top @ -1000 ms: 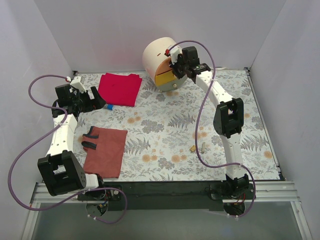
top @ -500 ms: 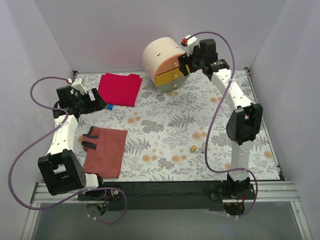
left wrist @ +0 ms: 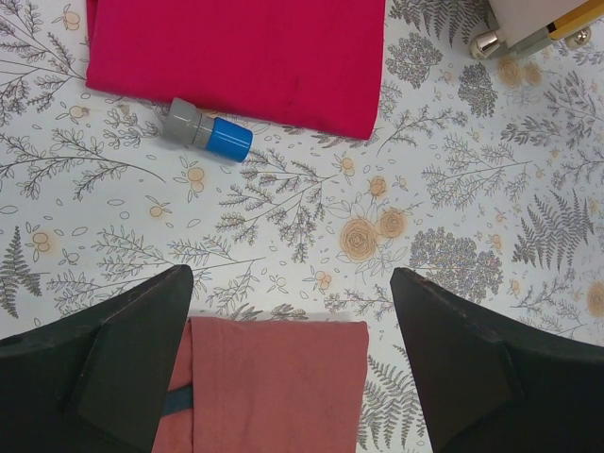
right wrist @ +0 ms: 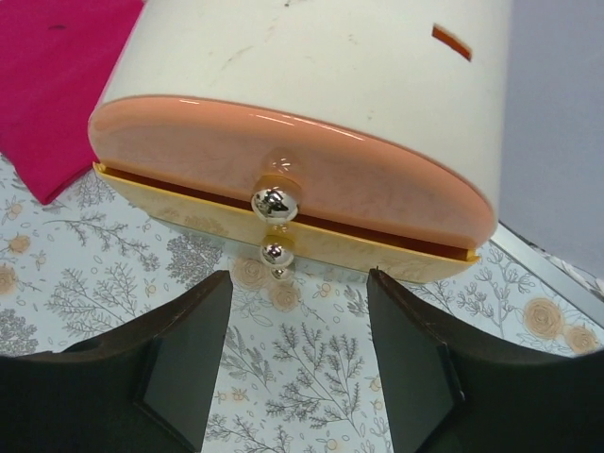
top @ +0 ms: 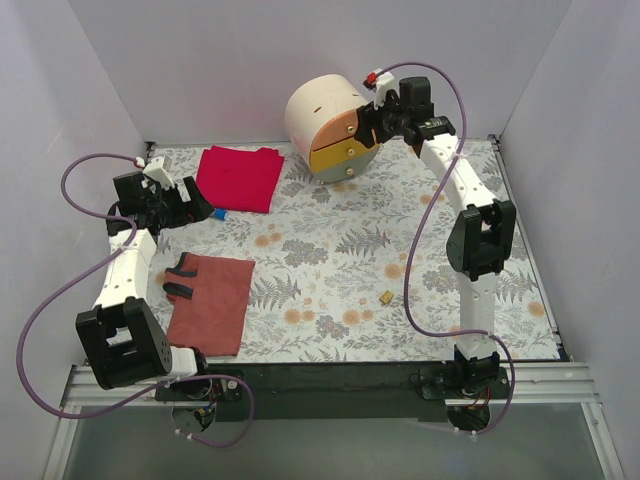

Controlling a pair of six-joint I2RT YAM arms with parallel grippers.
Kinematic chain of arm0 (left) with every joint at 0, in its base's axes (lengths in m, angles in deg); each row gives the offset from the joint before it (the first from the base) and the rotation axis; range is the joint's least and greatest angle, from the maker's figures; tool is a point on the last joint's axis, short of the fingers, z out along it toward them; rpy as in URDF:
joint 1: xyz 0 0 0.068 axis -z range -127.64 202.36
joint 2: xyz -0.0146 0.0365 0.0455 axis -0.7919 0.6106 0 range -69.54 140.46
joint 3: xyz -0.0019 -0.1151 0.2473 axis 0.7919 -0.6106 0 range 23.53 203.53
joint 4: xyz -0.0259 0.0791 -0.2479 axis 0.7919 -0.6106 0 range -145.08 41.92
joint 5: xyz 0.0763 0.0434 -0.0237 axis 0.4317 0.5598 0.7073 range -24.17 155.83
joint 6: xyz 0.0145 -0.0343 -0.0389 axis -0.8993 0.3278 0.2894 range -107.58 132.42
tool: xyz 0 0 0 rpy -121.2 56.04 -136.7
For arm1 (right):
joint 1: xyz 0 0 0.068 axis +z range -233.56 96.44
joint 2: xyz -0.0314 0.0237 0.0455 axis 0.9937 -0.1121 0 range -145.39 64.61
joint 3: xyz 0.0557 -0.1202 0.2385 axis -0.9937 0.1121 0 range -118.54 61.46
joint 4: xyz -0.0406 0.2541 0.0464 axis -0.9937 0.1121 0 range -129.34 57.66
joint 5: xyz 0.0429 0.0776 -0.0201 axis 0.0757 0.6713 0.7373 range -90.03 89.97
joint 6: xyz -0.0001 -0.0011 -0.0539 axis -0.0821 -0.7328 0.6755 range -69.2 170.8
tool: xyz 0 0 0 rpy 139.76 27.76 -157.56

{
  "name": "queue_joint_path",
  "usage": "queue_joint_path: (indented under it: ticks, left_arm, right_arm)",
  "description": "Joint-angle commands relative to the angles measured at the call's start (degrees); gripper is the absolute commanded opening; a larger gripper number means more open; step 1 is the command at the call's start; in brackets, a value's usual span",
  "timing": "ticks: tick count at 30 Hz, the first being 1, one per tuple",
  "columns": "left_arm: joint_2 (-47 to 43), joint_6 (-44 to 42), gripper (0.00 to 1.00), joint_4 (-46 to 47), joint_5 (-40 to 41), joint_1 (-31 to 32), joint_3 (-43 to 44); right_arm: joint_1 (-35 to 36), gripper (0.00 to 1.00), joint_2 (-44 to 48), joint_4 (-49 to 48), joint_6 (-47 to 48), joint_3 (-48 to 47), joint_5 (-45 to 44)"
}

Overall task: Sort the stationery into containers
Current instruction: Open the drawer in the storage box.

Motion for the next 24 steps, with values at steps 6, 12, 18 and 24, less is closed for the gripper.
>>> queue_joint_path:
  ticks: [6,12,18,24]
  left_arm:
    - [-0.33,-0.27,0.87,0.66,-0.2,0.15,-0.27]
    - [-0.15,-0.44,0.87,0.75,-0.03,0.24,-0.27]
    - [0.11,-0.45,0.87,0.75,0.15,0.15,-0.44]
    - [0.72,-0.62,0.87,0.84,0.5,0.15,-0.01]
  right_arm:
    - [0.74,0.66,-1.12,-2.57,-2.47,-4.33,2.99]
    - [1.7,0.64,-2.97,-3.54,-3.52,-5.65,0.54]
    - [2.23,0.6,-4.38,-4.86,-5.46,-7.14,-1.05]
    - [2.76,0.59,-5.35,-6.09,-6.86,-8.02,-2.19]
